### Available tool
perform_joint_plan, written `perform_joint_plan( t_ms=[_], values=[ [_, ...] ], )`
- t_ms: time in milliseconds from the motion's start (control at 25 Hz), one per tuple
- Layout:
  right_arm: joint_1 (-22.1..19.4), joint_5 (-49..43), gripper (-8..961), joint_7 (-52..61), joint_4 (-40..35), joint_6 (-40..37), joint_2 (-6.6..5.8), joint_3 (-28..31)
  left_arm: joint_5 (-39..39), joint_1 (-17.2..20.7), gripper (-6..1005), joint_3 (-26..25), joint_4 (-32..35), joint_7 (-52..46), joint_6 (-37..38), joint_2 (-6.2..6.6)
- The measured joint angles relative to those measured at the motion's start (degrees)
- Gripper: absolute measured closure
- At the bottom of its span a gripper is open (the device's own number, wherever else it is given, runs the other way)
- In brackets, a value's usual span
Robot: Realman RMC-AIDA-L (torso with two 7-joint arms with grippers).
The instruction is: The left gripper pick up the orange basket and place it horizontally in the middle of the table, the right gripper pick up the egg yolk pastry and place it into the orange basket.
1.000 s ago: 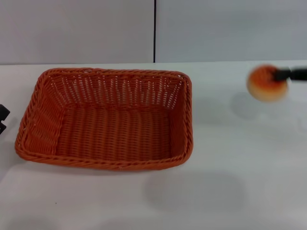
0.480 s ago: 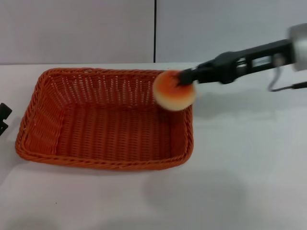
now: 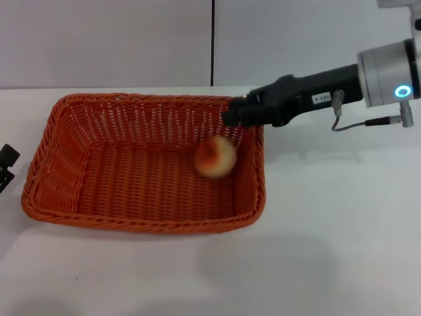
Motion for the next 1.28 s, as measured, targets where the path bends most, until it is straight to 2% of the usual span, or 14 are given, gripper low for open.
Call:
perform_joint_plan(
  t_ms=[80,160,200,240,360,400,480,560,600,640,760,880,1000,1280],
  values=[
    [-1.0,1.4,680,-0.9,-1.3,-1.0,0.07,0.0,0.0,0.0,192,0.1,0.0,0.0,0.0,0.01],
    [-3.9,4.8,613,-3.0,-5.4,-3.9,0.52,0.0,0.0,0.1,192,0.2,0.0,0.0,0.3,0.05],
    [-8.9,9.9,579,-6.5,-10.5,-6.3,1.2,-0.5,0.0,0.2,192,0.2,0.0,0.0,0.3,0.07],
    [-8.9,9.9,546,-6.5,-10.5,-6.3,1.2,-0.5,0.0,0.3,192,0.2,0.1,0.1,0.4,0.08],
    [-16.5,19.3,422,-13.8,-13.1,-7.0,1.51,-1.1,-0.2,0.5,192,0.0,0.1,0.7,0.7,0.1],
    [-21.6,27.5,376,-21.9,-10.3,-6.7,1.46,-0.7,-0.4,0.6,192,-0.1,0.0,1.5,0.9,0.07],
    [-23.4,30.8,286,-25.8,-8.4,-6.6,1.41,-0.3,-0.4,0.6,192,-0.1,0.0,2.2,1.0,0.06],
    [-27.3,39.2,262,-36.3,-2.1,-6.6,1.41,1.2,-0.4,0.9,192,-0.1,-0.1,4.2,1.1,0.03],
    [-30.1,46.5,251,-45.3,3.7,-7.1,1.44,2.5,-0.4,1.1,192,-0.2,-0.1,6.0,1.3,-0.02],
    [-30.1,46.5,239,-45.3,3.7,-7.1,1.44,2.5,-0.4,1.1,192,-0.2,-0.1,6.0,1.3,-0.02],
    [-33.0,57.0,215,-55.6,11.9,-7.6,1.35,3.4,-0.5,1.4,192,-0.7,-0.8,8.9,2.2,-0.08],
    [-34.6,62.1,215,-61.6,17.4,-7.8,1.34,5.2,-0.6,1.6,192,-3.4,-3.5,12.5,3.2,-0.08],
    [-34.7,63.3,215,-69.5,23.4,-8.2,1.43,8.5,-0.6,1.9,192,-7.5,-6.4,16.6,2.9,-0.12],
    [-32.3,63.4,215,-78.0,28.4,-9.2,1.62,9.8,-0.6,2.0,192,-10.1,-9.5,19.7,3.3,-0.23]
  ],
)
